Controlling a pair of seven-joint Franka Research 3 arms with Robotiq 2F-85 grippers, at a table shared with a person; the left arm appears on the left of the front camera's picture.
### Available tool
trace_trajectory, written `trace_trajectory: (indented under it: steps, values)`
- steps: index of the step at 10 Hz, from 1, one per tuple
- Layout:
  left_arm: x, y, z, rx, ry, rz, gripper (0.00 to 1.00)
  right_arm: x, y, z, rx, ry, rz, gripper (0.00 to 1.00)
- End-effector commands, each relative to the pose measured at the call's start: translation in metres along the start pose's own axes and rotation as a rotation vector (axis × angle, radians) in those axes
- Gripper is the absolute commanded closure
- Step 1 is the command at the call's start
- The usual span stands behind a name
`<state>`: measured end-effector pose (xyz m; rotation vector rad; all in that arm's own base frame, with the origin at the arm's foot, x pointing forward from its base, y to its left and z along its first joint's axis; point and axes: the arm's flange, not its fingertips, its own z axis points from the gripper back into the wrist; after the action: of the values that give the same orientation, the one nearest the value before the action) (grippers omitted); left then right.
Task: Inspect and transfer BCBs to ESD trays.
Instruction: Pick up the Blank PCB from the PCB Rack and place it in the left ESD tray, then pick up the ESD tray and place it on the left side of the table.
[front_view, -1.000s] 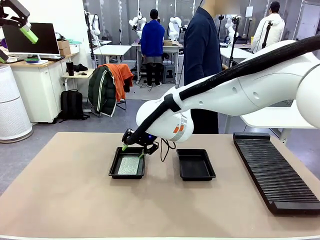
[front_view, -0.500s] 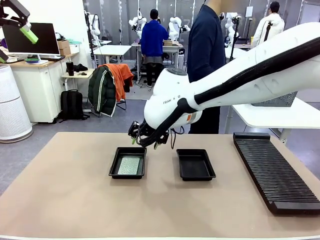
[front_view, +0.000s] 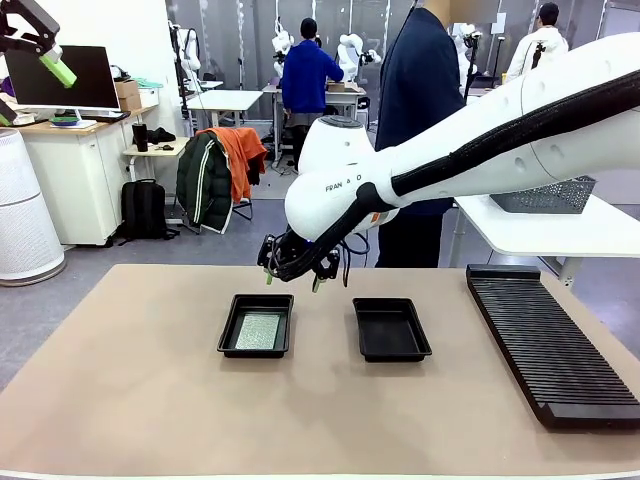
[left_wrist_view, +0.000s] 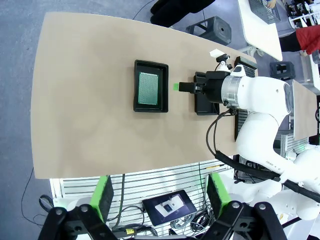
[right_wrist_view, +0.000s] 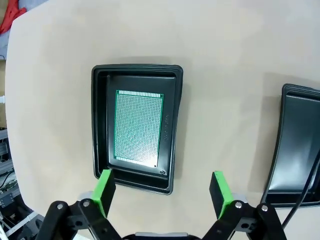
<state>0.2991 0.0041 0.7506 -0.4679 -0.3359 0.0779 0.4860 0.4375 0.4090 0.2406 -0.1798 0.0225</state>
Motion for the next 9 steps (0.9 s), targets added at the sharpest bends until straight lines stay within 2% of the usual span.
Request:
trace_trajectory:
  steps: [1,9]
  values:
    - [0.0002,0.0009,-0.0006,0.000,-0.002,0.003,0.00,-0.0028,0.0007,-0.0013,0.009,-0.007,0.013,0.00]
    - [0.0002,0.0009,-0.0006,0.000,-0.002,0.003,0.00,-0.0028,0.0007,-0.0013,0.009,-0.007,0.013,0.00]
